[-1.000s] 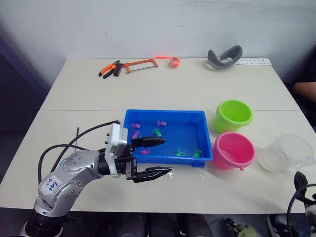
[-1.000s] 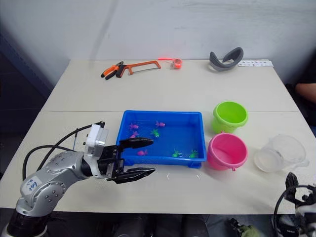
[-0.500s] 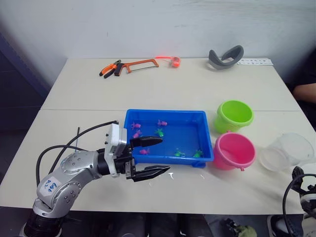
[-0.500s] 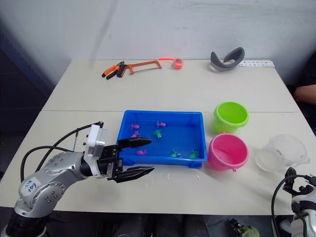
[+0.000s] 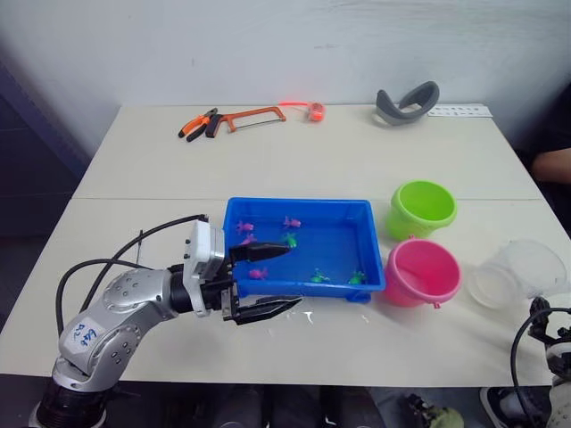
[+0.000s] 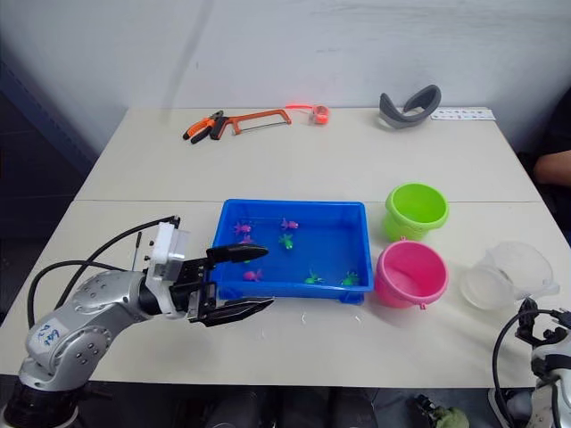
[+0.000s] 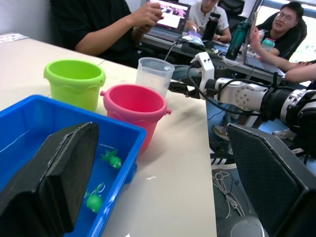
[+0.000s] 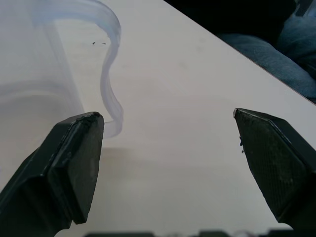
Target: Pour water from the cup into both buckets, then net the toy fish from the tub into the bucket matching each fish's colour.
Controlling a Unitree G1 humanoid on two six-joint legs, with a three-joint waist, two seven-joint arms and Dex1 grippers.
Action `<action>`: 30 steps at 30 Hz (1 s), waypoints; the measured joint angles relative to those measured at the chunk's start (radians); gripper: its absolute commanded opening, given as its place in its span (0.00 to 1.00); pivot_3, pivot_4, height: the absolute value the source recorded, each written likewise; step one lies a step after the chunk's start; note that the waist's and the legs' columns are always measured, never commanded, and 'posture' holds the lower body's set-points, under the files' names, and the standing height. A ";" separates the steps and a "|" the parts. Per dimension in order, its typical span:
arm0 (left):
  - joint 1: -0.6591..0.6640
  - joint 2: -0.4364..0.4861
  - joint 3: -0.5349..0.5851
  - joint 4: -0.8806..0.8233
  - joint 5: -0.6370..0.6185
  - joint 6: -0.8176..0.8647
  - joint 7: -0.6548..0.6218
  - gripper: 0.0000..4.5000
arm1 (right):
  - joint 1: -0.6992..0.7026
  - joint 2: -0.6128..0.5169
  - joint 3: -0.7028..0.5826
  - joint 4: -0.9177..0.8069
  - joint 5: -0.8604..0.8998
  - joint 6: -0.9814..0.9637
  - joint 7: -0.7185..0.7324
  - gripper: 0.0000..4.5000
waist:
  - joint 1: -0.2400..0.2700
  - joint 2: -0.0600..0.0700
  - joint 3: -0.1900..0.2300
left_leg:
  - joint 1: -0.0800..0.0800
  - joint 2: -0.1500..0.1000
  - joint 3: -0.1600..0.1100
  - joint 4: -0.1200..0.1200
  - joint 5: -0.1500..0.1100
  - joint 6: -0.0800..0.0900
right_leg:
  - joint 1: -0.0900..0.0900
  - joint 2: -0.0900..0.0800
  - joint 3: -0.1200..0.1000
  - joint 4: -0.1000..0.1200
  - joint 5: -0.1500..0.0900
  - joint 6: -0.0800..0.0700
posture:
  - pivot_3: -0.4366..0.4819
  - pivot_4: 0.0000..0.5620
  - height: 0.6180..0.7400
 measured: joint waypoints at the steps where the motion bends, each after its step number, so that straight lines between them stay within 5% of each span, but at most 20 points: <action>1: 0.005 0.001 0.003 0.000 0.003 -0.003 -0.001 1.00 | -0.010 -0.005 0.000 0.019 0.000 -0.004 0.007 0.99 | 0.000 0.000 0.000 | 0.000 0.000 0.000 0.000 0.000 0.000 | 0.000 0.000 0.000 0.000 0.000 0.000 | 0.48 0.27 1.00; 15: 0.039 0.026 0.015 0.015 0.038 -0.052 -0.062 1.00 | -0.146 -0.082 0.000 0.155 0.003 -0.018 0.063 0.99 | -0.003 0.000 0.000 | 0.000 0.000 0.000 0.000 0.001 0.000 | 0.000 -0.001 0.000 0.000 0.000 0.000 | 0.48 0.27 1.00; 18: 0.037 0.026 0.016 0.019 0.045 -0.057 -0.072 1.00 | -0.178 -0.097 0.000 0.206 0.003 -0.020 0.092 0.83 | -0.004 0.000 0.000 | 0.000 0.000 0.000 0.000 0.001 0.000 | 0.000 0.000 0.000 0.000 0.000 0.000 | 0.48 0.27 1.00; 26: 0.037 0.032 0.016 0.048 0.055 -0.075 -0.096 1.00 | -0.212 -0.106 0.008 0.248 0.019 -0.019 0.174 0.07 | -0.004 0.000 0.000 | 0.000 0.000 0.000 0.000 0.001 0.001 | 0.000 -0.001 0.000 -0.001 0.000 0.000 | 0.48 0.27 1.00; 30: 0.035 0.032 0.016 0.051 0.062 -0.083 -0.104 1.00 | -0.201 -0.110 0.009 0.228 0.035 -0.002 0.203 0.02 | -0.001 0.000 0.000 | -0.001 0.000 0.000 0.000 0.001 0.001 | 0.000 -0.001 -0.001 -0.001 0.000 0.000 | 0.48 0.27 1.00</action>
